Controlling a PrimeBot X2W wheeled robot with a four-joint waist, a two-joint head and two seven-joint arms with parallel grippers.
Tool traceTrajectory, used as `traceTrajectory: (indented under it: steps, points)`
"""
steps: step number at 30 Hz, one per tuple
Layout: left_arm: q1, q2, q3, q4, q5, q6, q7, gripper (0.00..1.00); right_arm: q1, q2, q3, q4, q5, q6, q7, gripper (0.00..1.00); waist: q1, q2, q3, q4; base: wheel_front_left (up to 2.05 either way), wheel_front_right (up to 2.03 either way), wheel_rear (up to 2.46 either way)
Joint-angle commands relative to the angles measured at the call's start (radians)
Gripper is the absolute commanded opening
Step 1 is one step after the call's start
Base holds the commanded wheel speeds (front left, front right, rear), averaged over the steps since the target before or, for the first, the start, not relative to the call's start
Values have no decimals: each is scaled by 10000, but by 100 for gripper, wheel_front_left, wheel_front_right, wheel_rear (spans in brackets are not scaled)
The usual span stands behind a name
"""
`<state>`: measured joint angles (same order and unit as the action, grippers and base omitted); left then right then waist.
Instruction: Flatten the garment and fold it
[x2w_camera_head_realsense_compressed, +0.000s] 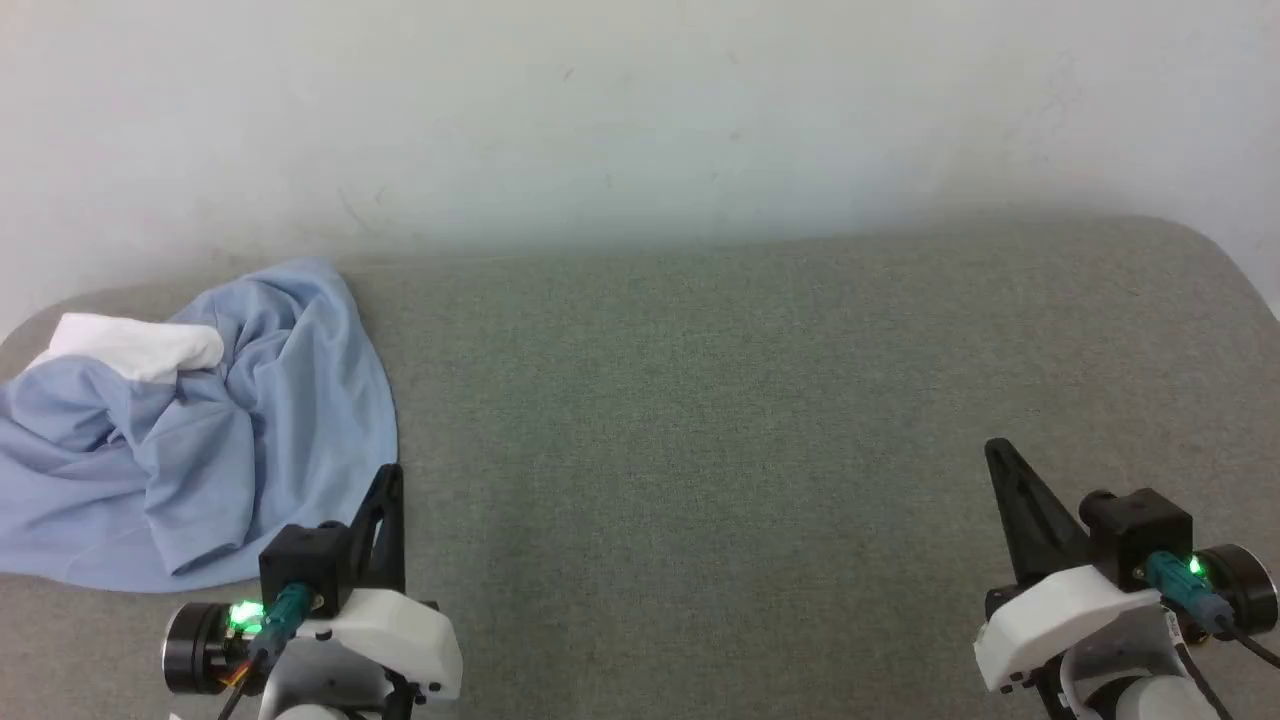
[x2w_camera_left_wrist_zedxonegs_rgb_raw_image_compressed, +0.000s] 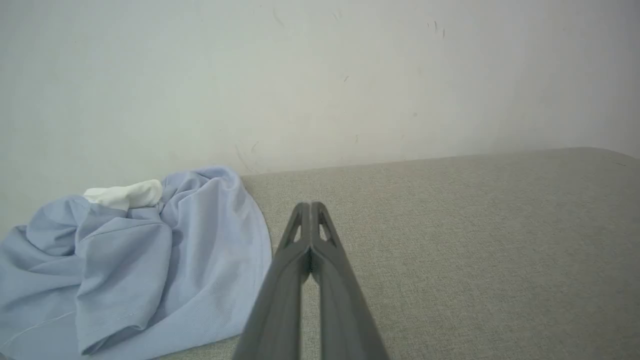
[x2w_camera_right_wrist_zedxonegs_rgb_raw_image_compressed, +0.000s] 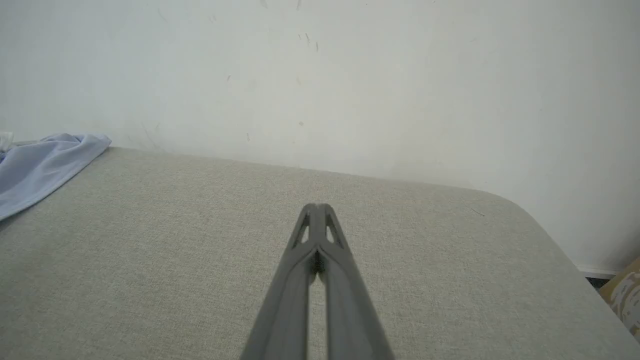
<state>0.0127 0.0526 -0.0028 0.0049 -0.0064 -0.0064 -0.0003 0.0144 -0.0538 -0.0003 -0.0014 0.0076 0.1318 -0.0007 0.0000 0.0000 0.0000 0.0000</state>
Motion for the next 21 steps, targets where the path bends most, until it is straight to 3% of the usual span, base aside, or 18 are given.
traceTrajectory:
  steps: [1,21]
  points:
    - [-127,-24,28,-49,64,64,3,0,-144,36,3,14,-76,-11,7,0,0,0,0,0,0,0,0]
    - [-127,-24,28,-49,64,64,3,0,-144,36,3,14,-76,-11,7,0,0,0,0,0,0,0,0]
